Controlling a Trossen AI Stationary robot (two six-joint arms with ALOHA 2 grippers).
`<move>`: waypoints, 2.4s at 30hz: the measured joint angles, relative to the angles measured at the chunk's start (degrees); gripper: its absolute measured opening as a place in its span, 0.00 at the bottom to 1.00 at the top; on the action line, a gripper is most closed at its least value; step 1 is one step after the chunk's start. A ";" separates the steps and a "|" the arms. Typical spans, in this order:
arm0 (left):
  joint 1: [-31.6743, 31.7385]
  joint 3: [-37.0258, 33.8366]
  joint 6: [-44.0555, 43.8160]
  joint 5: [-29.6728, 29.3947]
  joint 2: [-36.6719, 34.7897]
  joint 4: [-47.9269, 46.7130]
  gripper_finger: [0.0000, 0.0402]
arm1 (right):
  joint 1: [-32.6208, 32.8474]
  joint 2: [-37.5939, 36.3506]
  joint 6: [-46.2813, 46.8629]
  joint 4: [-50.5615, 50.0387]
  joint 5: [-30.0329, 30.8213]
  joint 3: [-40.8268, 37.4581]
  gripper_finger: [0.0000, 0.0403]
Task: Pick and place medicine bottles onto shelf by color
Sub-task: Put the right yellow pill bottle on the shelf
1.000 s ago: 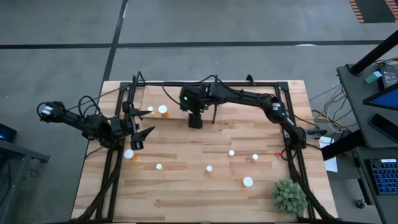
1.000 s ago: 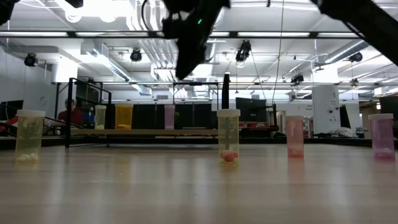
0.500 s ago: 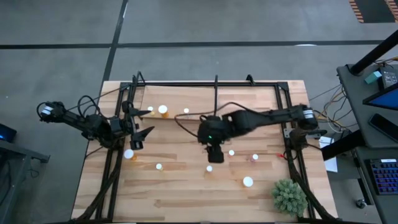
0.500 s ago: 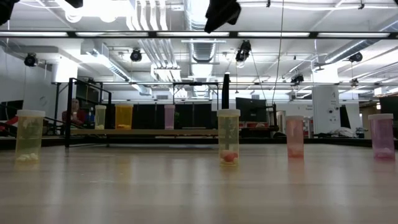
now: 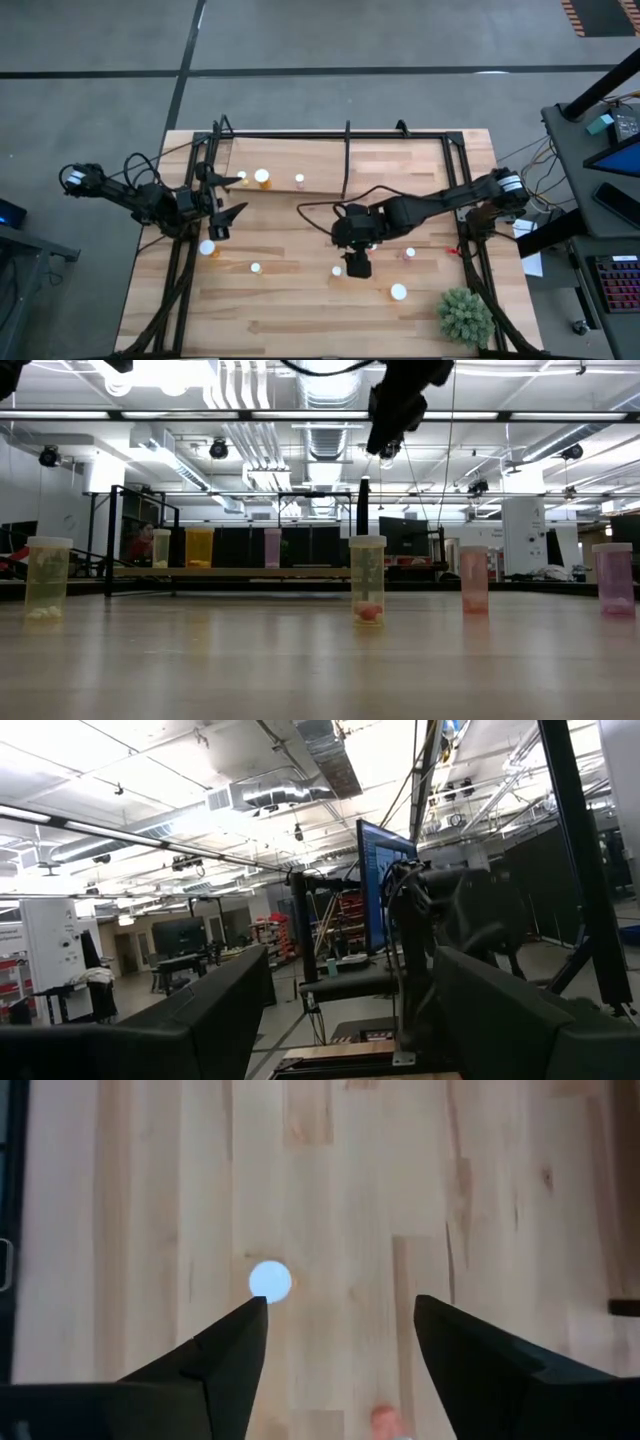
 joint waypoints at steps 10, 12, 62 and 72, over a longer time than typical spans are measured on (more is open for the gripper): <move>0.00 0.00 0.00 0.00 -0.06 0.00 0.67 | 3.11 -0.02 -4.54 14.65 0.02 -9.83 0.62; 0.00 0.00 0.00 0.00 -0.09 0.00 0.67 | 4.03 -0.02 -5.26 18.46 0.22 -11.60 0.61; 0.00 0.00 0.00 -0.02 -0.09 -0.02 0.67 | 5.39 1.43 -4.36 33.56 0.92 -20.13 0.59; -0.01 0.00 0.00 -0.02 -0.09 -0.02 0.67 | 5.39 1.49 -3.23 40.87 0.65 -24.85 0.59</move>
